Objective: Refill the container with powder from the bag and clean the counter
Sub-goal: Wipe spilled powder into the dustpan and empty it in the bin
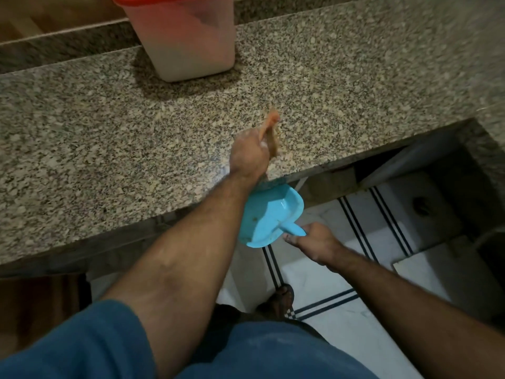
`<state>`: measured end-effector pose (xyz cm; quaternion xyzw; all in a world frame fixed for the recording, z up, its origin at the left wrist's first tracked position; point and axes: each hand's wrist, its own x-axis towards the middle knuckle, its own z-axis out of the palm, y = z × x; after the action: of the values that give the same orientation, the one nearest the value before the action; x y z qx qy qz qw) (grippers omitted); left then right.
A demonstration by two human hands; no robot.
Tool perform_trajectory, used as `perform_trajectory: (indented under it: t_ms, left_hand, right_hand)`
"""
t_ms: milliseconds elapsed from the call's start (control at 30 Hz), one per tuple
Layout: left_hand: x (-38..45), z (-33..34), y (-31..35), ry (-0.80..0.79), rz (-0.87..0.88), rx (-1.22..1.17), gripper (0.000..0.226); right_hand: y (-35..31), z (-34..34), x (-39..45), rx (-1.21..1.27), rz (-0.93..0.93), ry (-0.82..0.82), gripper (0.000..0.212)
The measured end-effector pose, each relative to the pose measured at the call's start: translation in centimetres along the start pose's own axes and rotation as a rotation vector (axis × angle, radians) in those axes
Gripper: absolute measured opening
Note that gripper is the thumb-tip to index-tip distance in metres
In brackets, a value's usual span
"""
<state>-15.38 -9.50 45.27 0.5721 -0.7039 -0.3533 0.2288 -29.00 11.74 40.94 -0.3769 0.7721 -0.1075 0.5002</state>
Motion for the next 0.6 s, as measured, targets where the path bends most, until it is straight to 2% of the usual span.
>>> perform_trajectory:
  t_ms: [100,167,300,367,500,600]
  left_hand:
    - [-2.7,1.4,-1.5,-0.252,0.178,0.190,0.022]
    - [-5.0,0.7,-2.4,-0.277,0.222,0.229,0.022]
    - [-9.1,-3.5,-4.7,-0.153,0.075,0.020,0.027]
    - [-11.6,-5.5,-6.0,-0.082,0.014,-0.081,0.037]
    - [-17.0,-8.4,-7.7,0.018,0.042,-0.260,0.040]
    - [-20.4,-9.7,-9.6,0.105,-0.148,-0.320,0.031]
  right_hand:
    - [0.8,-0.5,0.1,-0.052,-0.041,-0.014,0.045]
    - [1.4,-0.7,0.3,-0.091,-0.082,-0.018,0.046]
    - [2.8,-0.5,0.9,-0.202,-0.174,-0.058,0.045]
    - [3.1,-0.1,1.1,-0.239,-0.211,-0.091,0.042]
    - [2.6,1.3,1.3,-0.275,-0.272,-0.137,0.039]
    - [1.7,3.3,0.6,-0.329,-0.308,-0.163,0.037]
